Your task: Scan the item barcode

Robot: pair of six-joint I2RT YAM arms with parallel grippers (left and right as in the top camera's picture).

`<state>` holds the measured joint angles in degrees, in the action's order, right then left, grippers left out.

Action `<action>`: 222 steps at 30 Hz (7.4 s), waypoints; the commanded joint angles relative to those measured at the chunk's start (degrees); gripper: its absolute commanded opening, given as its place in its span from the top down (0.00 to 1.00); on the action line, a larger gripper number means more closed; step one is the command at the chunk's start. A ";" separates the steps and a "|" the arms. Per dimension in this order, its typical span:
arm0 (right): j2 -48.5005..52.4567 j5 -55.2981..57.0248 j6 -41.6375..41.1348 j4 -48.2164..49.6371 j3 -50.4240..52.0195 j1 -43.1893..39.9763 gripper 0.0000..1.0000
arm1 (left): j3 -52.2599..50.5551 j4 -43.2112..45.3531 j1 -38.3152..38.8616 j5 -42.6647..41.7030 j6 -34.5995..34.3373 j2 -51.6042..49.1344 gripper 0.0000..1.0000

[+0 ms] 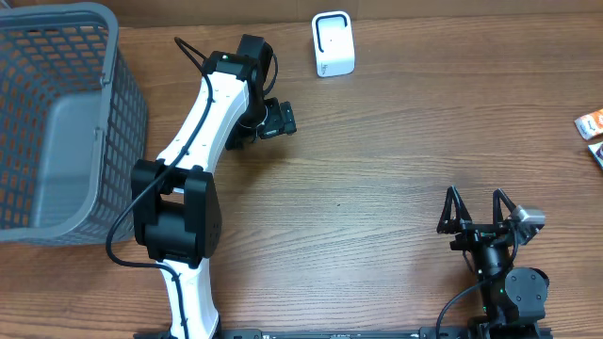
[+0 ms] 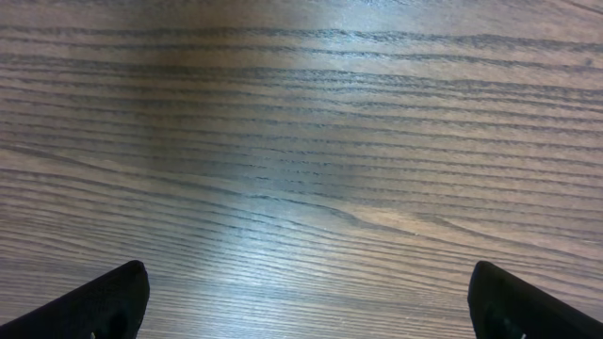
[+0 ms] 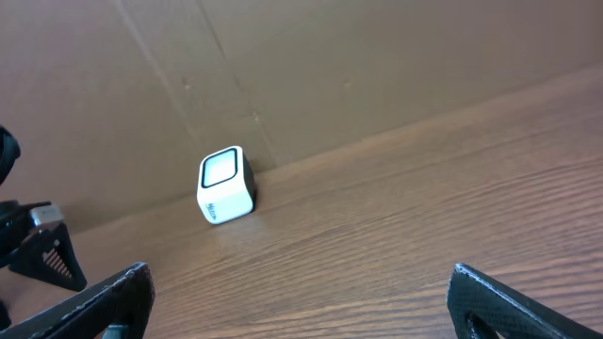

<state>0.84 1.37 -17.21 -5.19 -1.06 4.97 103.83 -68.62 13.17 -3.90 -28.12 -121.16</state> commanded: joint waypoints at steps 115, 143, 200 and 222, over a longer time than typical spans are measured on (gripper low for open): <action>-0.68 -1.44 11.08 0.35 0.61 0.15 0.00 | -94.05 61.24 -6.40 -0.61 34.29 103.71 0.00; -0.68 -1.42 11.08 0.35 0.61 0.15 0.00 | -103.56 66.38 -10.69 -3.26 35.19 121.02 0.00; -0.68 -1.44 11.08 0.35 0.61 0.15 0.00 | -103.56 64.30 -12.83 -0.44 24.11 121.00 0.00; -0.68 -1.44 11.08 0.35 0.61 0.15 0.00 | -103.56 64.11 -14.34 6.51 23.47 120.96 0.00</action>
<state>0.80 0.21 -6.22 -5.17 -1.06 4.97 0.58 -4.58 -0.78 1.61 -3.70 -0.86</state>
